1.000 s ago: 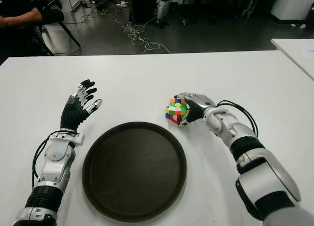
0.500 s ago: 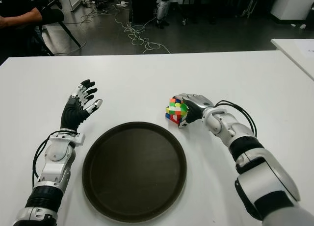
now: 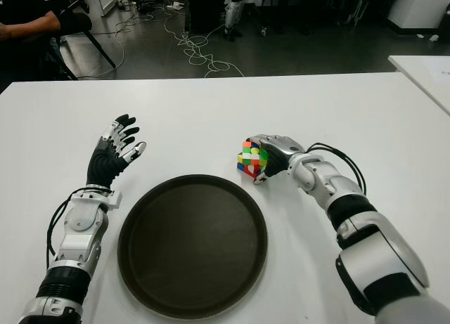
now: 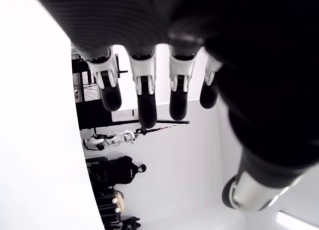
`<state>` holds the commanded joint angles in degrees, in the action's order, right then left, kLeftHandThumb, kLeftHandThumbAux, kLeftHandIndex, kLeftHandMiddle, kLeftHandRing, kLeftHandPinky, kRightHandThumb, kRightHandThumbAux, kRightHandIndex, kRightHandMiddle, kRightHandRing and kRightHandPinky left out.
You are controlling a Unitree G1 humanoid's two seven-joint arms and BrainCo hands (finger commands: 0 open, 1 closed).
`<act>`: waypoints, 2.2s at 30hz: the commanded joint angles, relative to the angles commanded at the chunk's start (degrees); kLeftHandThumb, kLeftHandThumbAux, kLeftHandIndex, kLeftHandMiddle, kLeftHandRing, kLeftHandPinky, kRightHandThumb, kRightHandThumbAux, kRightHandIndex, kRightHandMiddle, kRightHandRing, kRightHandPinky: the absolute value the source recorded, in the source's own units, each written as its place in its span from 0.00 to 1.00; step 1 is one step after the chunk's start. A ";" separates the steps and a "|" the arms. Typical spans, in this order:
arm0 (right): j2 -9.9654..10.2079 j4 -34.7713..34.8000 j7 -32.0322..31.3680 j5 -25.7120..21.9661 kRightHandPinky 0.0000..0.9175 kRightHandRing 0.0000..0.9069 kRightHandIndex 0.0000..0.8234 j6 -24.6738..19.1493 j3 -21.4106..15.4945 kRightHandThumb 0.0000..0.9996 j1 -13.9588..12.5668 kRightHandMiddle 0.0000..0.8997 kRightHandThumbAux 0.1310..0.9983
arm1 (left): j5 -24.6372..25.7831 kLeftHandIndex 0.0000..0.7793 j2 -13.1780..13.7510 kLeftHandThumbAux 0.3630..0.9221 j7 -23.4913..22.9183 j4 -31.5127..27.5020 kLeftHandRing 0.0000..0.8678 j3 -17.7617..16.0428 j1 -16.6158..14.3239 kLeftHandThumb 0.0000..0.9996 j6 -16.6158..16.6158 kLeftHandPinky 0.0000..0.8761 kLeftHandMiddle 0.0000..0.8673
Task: Pick up the Rubik's Cube and put it in the plate
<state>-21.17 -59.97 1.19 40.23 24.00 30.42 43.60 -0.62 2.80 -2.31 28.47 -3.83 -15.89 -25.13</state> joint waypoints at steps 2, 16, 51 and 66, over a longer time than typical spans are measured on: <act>0.01 -0.16 0.15 0.00 0.26 0.23 0.14 0.24 0.09 0.00 0.08 0.19 0.75 | -0.02 0.11 -0.02 0.66 0.05 0.20 0.16 0.02 -0.14 0.05 -0.10 0.13 0.19; 0.06 -0.93 0.99 0.33 0.28 0.23 0.12 1.80 1.30 0.00 0.49 0.17 0.74 | -0.07 0.10 0.20 0.64 -0.08 0.16 0.16 0.32 -0.17 0.05 -0.04 0.13 0.18; -0.16 -0.03 3.52 1.48 0.39 0.32 0.22 0.82 2.23 0.01 0.49 0.27 0.87 | -2.65 0.11 0.95 0.53 0.66 3.49 0.17 0.91 -0.83 0.04 -5.71 0.14 0.18; 0.32 0.08 10.50 2.49 0.61 0.59 0.50 -0.47 2.14 0.69 -0.23 0.55 0.70 | -3.10 0.10 1.37 0.49 0.61 5.21 0.15 0.89 -1.16 0.05 -7.85 0.13 0.17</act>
<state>-20.85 -59.89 11.70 42.72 23.53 32.56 43.37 -3.72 4.17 -1.70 33.68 -2.95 -17.05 -32.98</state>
